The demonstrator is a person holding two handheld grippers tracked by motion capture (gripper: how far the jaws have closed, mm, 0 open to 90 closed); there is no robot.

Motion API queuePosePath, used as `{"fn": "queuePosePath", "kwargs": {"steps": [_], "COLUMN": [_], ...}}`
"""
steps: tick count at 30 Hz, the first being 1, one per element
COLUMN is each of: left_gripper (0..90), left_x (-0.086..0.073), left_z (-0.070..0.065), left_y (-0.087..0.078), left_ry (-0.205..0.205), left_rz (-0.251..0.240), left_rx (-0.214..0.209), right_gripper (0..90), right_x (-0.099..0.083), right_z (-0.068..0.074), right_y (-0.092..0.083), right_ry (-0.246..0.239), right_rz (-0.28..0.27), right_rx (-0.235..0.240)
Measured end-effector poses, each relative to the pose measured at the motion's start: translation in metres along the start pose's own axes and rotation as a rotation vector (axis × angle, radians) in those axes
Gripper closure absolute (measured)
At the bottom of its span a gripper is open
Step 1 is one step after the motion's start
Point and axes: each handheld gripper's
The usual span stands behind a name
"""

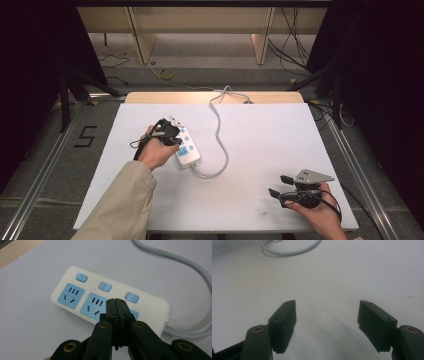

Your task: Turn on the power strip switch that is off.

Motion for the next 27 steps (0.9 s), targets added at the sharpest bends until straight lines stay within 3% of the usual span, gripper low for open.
{"fn": "queuePosePath", "kwargs": {"steps": [27], "left_gripper": [89.8], "left_x": [0.018], "left_z": [0.010], "left_y": [0.007], "left_ry": [0.020], "left_rz": [0.015], "left_rx": [0.024], "right_gripper": [32.2], "right_x": [0.000], "right_z": [0.000], "right_y": [0.000], "right_ry": [-0.002], "right_rz": [-0.001], "right_rx": [0.002]}}
Point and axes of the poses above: each handheld gripper's, and its own axes: y roughly forward along the jaws, x roughly out of its top, z roughly to its left, and after that the axes turned 10 degrees about -x, right-handed
